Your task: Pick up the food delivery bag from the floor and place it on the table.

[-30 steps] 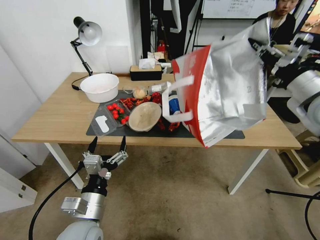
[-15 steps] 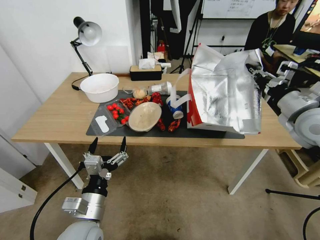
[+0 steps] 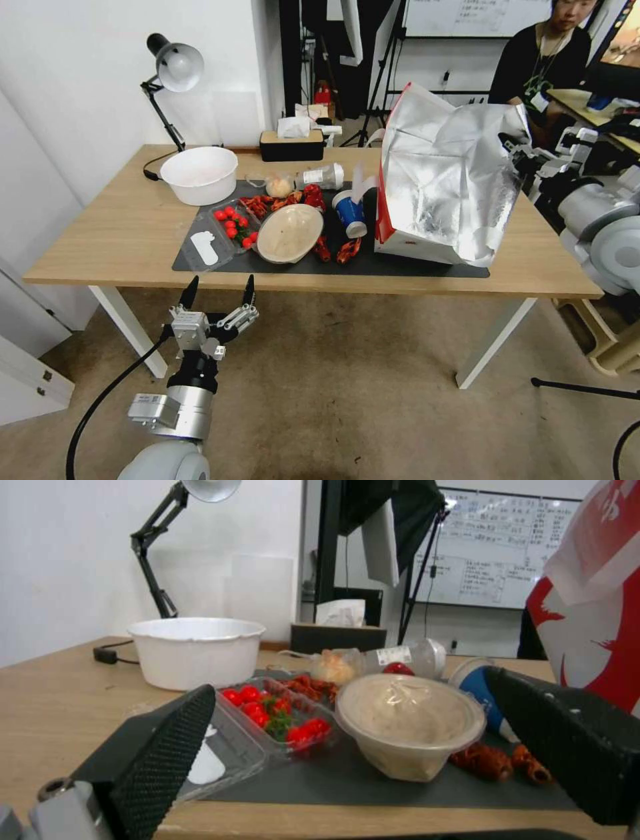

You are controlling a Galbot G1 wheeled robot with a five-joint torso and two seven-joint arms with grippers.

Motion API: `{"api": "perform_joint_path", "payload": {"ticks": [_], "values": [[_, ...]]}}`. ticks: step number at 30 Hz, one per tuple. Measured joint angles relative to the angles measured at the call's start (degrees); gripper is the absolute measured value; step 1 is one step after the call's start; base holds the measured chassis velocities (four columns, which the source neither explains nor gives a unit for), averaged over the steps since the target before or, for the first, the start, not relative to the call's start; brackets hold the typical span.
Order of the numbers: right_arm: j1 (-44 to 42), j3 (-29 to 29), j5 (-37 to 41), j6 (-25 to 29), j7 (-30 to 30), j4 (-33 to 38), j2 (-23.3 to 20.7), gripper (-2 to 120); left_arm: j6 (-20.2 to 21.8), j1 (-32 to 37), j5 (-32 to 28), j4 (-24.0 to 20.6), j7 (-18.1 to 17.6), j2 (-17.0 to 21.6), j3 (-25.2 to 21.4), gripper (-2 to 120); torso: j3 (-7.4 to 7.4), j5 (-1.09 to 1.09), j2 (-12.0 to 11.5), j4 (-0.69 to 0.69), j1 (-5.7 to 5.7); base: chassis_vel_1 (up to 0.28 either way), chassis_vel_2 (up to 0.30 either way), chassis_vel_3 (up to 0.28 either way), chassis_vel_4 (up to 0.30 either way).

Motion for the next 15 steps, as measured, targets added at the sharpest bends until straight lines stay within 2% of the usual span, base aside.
{"api": "perform_joint_path", "payload": {"ticks": [2, 3, 5, 7, 11, 12, 13, 15], "values": [[0.25, 0.23, -0.44, 0.26, -0.07, 0.08, -0.11, 10, 0.00, 0.02, 0.00, 0.01, 0.00, 0.00, -0.02, 100, 0.00, 0.00, 0.00, 0.00, 0.00, 0.000, 0.000, 0.000, 0.000], [0.25, 0.23, -0.44, 0.26, -0.07, 0.08, -0.11, 10, 0.00, 0.02, 0.00, 0.01, 0.00, 0.00, -0.02, 100, 0.00, 0.00, 0.00, 0.00, 0.00, 0.000, 0.000, 0.000, 0.000], [0.42, 0.62, -1.49, 0.57, -0.15, 0.15, -0.35, 22, -0.02, 0.06, 0.00, 0.03, 0.01, 0.00, -0.03, 100, 0.00, 0.00, 0.00, 0.00, 0.00, 0.000, 0.000, 0.000, 0.000], [0.41, 0.76, -1.90, 0.66, -0.21, 0.19, -0.48, 25, -0.03, 0.08, 0.01, 0.03, 0.02, 0.00, -0.02, 100, 0.00, 0.00, 0.00, 0.00, 0.00, 0.000, 0.000, 0.000, 0.000], [0.01, 1.54, -5.39, 1.64, -0.50, 0.34, -1.16, 43, -0.18, 0.17, 0.21, 0.12, 0.08, 0.00, 0.17, 100, 0.00, 0.00, 0.00, 0.00, 0.00, 0.000, 0.000, 0.000, 0.000], [0.01, 1.54, -5.39, 1.64, -0.50, 0.34, -1.16, 43, -0.18, 0.17, 0.21, 0.12, 0.08, 0.00, 0.17, 100, 0.00, 0.00, 0.00, 0.00, 0.00, 0.000, 0.000, 0.000, 0.000], [-0.24, 1.92, -6.21, 1.81, -0.50, 0.61, -1.36, 52, -0.27, 0.19, 0.29, 0.13, 0.12, 0.00, 0.24, 100, 0.00, 0.00, 0.00, 0.00, 0.00, 0.000, 0.000, 0.000, 0.000], [-0.54, 2.23, -6.92, 2.03, -0.48, 1.00, -1.55, 59, -0.31, 0.23, 0.34, 0.13, 0.14, 0.00, 0.29, 100, 0.00, 0.00, 0.00, 0.00, 0.00, 0.000, 0.000, 0.000, 0.000]]}}
